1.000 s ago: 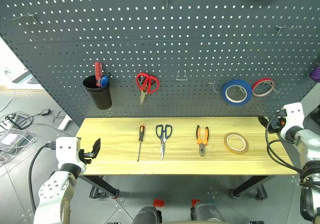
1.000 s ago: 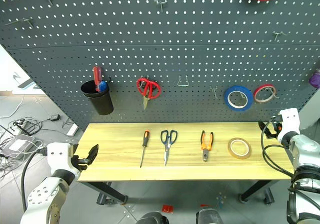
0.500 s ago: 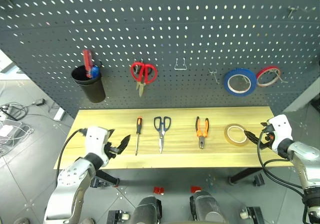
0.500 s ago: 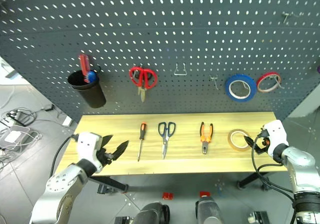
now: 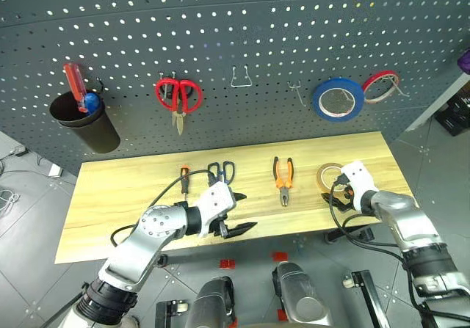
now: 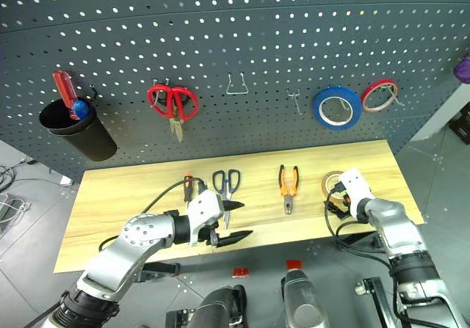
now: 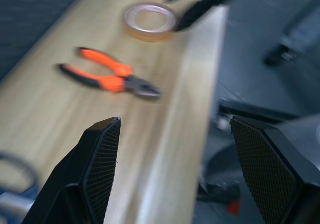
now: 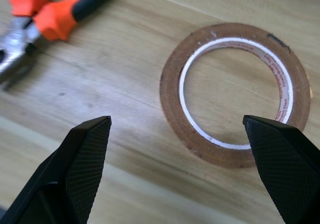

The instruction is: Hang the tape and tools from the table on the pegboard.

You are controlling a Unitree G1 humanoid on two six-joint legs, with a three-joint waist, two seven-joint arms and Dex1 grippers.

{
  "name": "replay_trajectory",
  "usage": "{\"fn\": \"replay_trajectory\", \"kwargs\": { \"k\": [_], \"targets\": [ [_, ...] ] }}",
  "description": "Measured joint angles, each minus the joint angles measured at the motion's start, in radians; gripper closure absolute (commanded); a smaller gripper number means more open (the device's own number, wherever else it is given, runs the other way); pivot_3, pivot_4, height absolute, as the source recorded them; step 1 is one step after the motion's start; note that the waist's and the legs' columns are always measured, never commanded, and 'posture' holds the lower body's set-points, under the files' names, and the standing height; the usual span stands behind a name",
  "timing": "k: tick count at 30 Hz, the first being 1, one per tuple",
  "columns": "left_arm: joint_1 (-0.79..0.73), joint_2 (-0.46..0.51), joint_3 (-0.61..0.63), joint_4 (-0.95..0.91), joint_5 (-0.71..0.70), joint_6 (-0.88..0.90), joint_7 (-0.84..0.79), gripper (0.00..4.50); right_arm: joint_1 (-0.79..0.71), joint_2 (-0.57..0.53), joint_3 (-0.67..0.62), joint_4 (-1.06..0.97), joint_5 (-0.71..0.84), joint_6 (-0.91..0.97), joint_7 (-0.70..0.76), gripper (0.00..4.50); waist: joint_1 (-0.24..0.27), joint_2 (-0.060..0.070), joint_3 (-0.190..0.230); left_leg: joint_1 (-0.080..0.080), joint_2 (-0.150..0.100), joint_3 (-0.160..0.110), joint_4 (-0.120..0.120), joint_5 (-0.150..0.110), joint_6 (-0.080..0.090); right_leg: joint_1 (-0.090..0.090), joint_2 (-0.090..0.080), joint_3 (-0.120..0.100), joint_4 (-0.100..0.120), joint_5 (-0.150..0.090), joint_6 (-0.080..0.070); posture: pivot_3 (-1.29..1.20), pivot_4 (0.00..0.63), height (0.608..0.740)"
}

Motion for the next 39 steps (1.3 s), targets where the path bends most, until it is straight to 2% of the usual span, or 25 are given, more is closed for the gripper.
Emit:
{"fn": "replay_trajectory", "kwargs": {
  "k": [8, 9, 11, 13, 21, 22, 25, 28, 34, 36, 39],
  "targets": [
    [0.004, -0.004, -0.069, 0.001, 0.052, -0.050, -0.038, 0.81, -0.227, 0.045, 0.085, 0.370, -0.087, -0.098, 0.027, 0.00, -0.019, -0.002, 0.013, 0.000, 0.001, 0.002, 0.001, 0.000, 0.000, 0.000, 0.001, 0.002, 0.001, 0.002, 0.003, -0.39, 0.291, 0.740],
    [0.006, -0.007, -0.073, 0.001, 0.054, -0.052, -0.038, 0.78, -0.252, 0.047, 0.098, 0.414, -0.096, -0.104, 0.040, 0.18, -0.020, -0.002, 0.014, 0.000, 0.001, 0.002, 0.002, 0.000, 0.001, 0.000, 0.001, 0.003, 0.001, 0.002, 0.003, -0.39, 0.289, 0.740],
    [0.009, -0.016, -0.082, 0.000, 0.066, -0.063, -0.037, 0.77, -0.315, 0.049, 0.124, 0.505, -0.121, -0.129, 0.081, 0.62, -0.023, -0.003, 0.015, 0.000, 0.001, 0.003, 0.002, 0.000, 0.001, 0.000, 0.001, 0.003, 0.000, 0.002, 0.004, -0.38, 0.285, 0.740],
    [0.009, -0.019, -0.094, 0.000, 0.074, -0.072, -0.038, 0.77, -0.362, 0.049, 0.150, 0.573, -0.147, -0.150, 0.110, 1.24, -0.024, -0.003, 0.015, 0.000, 0.001, 0.003, 0.002, 0.000, 0.001, 0.000, 0.001, 0.003, 0.001, 0.003, 0.004, -0.38, 0.283, 0.740],
    [0.012, -0.039, -0.099, 0.001, 0.094, -0.095, -0.033, 0.77, -0.442, 0.057, 0.228, 0.725, -0.248, -0.303, 0.176, 4.02, -0.030, -0.003, 0.014, 0.001, 0.001, 0.003, 0.004, 0.000, 0.001, 0.001, 0.001, 0.004, 0.001, 0.004, 0.006, -0.38, 0.268, 0.740],
    [0.017, -0.044, -0.099, 0.001, 0.094, -0.095, -0.031, 0.77, -0.437, 0.059, 0.229, 0.719, -0.258, -0.318, 0.172, 4.06, -0.031, -0.004, 0.014, 0.001, 0.001, 0.003, 0.004, 0.001, 0.001, 0.001, 0.001, 0.004, 0.001, 0.004, 0.006, -0.37, 0.265, 0.740],
    [0.032, -0.054, -0.098, 0.001, 0.094, -0.095, -0.017, 0.77, -0.401, 0.055, 0.226, 0.671, -0.276, -0.346, 0.154, 4.06, -0.033, -0.004, 0.014, 0.001, 0.001, 0.003, 0.004, 0.001, 0.001, 0.001, 0.001, 0.004, 0.002, 0.005, 0.007, -0.37, 0.262, 0.740],
    [0.047, -0.070, -0.078, -0.002, 0.084, -0.101, 0.000, 0.77, -0.313, 0.029, 0.205, 0.533, -0.274, -0.339, 0.137, 4.06, -0.029, -0.004, 0.014, 0.001, 0.001, 0.003, 0.004, 0.001, 0.001, 0.000, 0.001, 0.004, 0.003, 0.005, 0.007, -0.37, 0.260, 0.740],
    [0.070, -0.122, 0.054, -0.007, 0.015, -0.119, 0.064, 0.77, 0.001, -0.077, 0.067, -0.020, -0.253, -0.221, 0.090, 4.06, -0.013, -0.003, 0.014, -0.003, 0.001, 0.006, 0.004, 0.001, 0.000, -0.008, 0.001, 0.006, 0.010, 0.004, 0.007, -0.39, 0.261, 0.740],
    [0.083, -0.154, 0.116, -0.011, -0.029, -0.140, 0.089, 0.77, 0.134, -0.068, 0.026, -0.239, -0.257, -0.214, 0.036, 4.06, -0.013, -0.004, 0.014, -0.002, 0.003, 0.006, 0.005, 0.001, -0.001, -0.009, 0.003, 0.006, 0.012, 0.004, 0.007, -0.40, 0.262, 0.740],
    [0.093, -0.169, 0.177, -0.012, -0.065, -0.158, 0.113, 0.77, 0.277, -0.008, 0.025, -0.430, -0.291, -0.254, -0.057, 4.06, -0.016, -0.004, 0.014, -0.001, 0.005, 0.007, 0.005, 0.003, -0.004, -0.009, 0.005, 0.007, 0.014, 0.004, 0.007, -0.41, 0.261, 0.740]
  ]
}}
